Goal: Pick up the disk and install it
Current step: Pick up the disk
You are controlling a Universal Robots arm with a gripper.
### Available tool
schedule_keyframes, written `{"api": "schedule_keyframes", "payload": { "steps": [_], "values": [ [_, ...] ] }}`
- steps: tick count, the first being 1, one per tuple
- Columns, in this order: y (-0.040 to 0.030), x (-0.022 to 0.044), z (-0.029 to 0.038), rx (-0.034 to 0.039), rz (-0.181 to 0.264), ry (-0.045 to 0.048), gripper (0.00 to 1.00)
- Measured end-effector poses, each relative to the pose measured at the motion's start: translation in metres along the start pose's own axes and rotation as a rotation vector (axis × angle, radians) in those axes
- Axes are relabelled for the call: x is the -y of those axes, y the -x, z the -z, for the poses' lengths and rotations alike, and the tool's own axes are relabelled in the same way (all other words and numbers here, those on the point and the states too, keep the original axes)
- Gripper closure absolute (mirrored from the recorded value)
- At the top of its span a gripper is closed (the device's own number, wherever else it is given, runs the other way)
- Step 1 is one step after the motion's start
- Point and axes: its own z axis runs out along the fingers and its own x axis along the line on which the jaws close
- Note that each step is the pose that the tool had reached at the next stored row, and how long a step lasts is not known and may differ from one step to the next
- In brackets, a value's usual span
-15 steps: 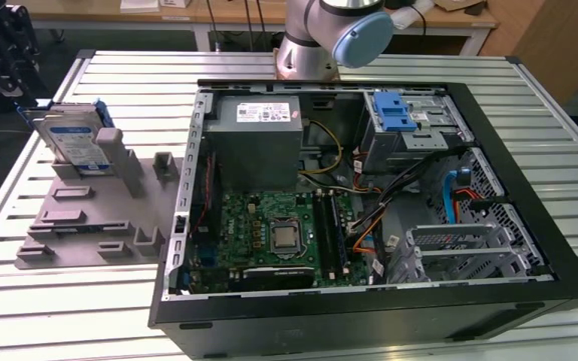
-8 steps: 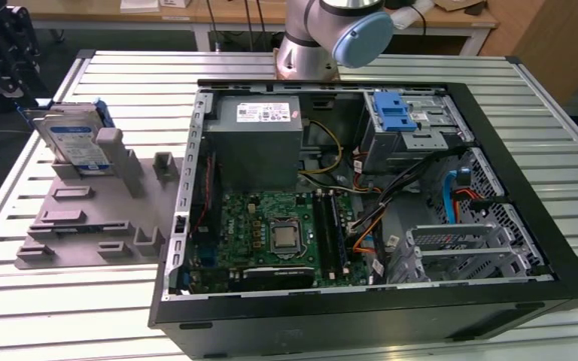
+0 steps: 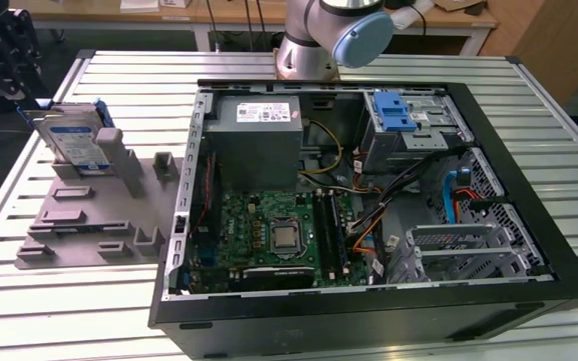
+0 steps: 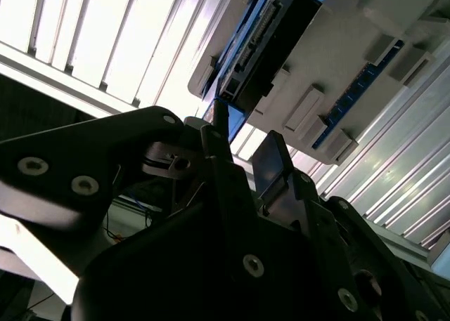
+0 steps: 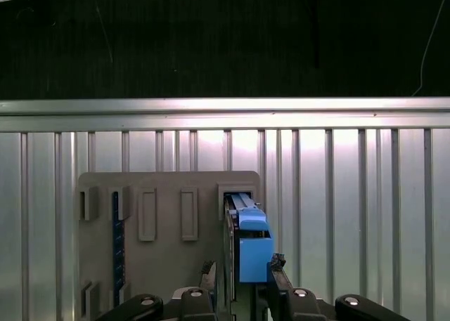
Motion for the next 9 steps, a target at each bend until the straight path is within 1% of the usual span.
{"api": "schedule_keyframes", "payload": {
  "steps": [9],
  "values": [
    [0.0, 0.0, -0.0009, 0.0, 0.0, 0.0, 0.59]
  ]
}}
